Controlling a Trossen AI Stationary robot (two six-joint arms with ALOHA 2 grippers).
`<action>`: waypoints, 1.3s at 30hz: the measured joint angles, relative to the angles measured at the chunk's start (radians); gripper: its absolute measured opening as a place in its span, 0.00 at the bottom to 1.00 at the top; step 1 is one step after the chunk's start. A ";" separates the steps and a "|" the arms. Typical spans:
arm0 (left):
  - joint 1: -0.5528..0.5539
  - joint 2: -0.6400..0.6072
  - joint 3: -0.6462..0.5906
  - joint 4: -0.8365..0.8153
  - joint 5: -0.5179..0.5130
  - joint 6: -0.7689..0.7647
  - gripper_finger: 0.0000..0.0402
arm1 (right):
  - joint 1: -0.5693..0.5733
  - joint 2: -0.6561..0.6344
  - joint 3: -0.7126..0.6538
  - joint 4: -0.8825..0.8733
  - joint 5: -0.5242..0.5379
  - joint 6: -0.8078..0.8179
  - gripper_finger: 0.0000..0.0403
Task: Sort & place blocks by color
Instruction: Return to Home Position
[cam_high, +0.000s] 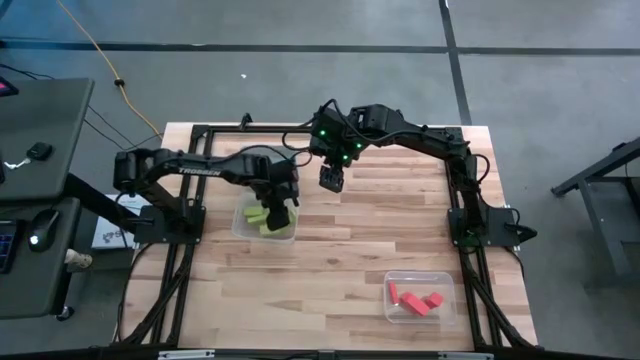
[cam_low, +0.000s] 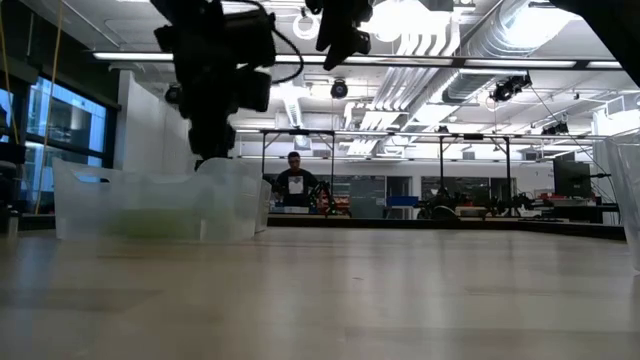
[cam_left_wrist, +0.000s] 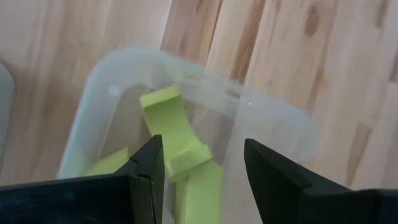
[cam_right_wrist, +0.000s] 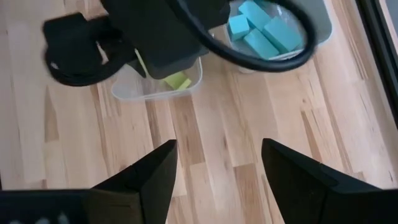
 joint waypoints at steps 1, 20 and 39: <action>0.000 0.000 0.019 -0.015 0.000 0.000 0.38 | 0.000 0.000 0.000 -0.004 0.000 0.000 0.56; -0.068 -0.409 0.217 -0.131 -0.038 -0.143 0.38 | 0.001 0.000 0.000 -0.008 -0.128 -0.156 0.56; -0.485 -0.882 0.073 0.057 -0.431 -0.094 0.38 | 0.006 0.000 0.000 0.175 -0.120 0.092 0.56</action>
